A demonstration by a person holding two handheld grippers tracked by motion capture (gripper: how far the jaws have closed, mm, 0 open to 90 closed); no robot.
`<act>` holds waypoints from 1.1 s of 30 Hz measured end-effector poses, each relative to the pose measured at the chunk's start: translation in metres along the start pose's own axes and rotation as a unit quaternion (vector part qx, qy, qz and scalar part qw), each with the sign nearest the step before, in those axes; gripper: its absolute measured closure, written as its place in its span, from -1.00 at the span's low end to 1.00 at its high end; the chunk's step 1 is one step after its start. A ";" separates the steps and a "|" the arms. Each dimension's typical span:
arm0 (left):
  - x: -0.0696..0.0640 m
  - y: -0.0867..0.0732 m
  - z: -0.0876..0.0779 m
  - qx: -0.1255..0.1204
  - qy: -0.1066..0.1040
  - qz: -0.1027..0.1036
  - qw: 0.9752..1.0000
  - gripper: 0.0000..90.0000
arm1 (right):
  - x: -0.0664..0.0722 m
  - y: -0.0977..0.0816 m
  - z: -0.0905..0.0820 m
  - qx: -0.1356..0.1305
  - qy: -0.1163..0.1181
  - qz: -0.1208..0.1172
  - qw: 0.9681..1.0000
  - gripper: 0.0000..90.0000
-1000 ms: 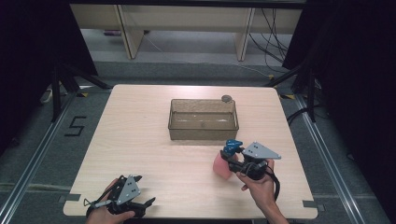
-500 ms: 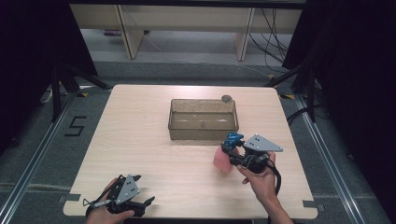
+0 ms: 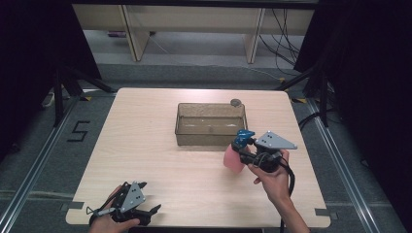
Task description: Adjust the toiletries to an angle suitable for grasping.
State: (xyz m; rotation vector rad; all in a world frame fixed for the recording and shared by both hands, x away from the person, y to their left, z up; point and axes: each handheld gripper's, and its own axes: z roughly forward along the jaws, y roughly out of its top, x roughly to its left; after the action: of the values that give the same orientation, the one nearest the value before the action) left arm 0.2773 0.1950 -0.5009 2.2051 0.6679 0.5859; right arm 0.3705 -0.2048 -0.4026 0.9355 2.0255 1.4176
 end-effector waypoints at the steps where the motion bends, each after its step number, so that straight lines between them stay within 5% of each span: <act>1: 0.000 0.000 0.000 0.000 0.000 0.000 1.000 -0.67 | 0.000 0.000 0.000 0.000 0.000 0.000 1.000 0.19; 6: 0.001 0.000 -0.001 0.002 0.003 0.003 1.000 -0.67 | -0.001 0.008 0.001 -0.009 0.000 0.014 1.000 0.19; 10: 0.001 0.001 -0.001 0.004 0.002 0.005 1.000 -0.67 | -0.005 0.015 0.004 -0.006 0.001 -0.001 1.000 0.19; 11: 0.001 0.001 -0.001 0.003 -0.004 0.000 1.000 -0.67 | -0.004 0.015 0.005 -0.008 0.007 0.012 1.000 0.19; 33: 0.003 0.000 -0.002 0.006 0.001 0.009 1.000 -0.67 | -0.015 0.044 0.015 -0.006 -0.006 -0.001 1.000 0.19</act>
State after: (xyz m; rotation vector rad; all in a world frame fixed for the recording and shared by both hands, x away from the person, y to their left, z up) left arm 0.2784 0.1977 -0.4990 2.2249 0.6551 0.5937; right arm 0.4024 -0.1978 -0.3659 0.9349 2.0064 1.4199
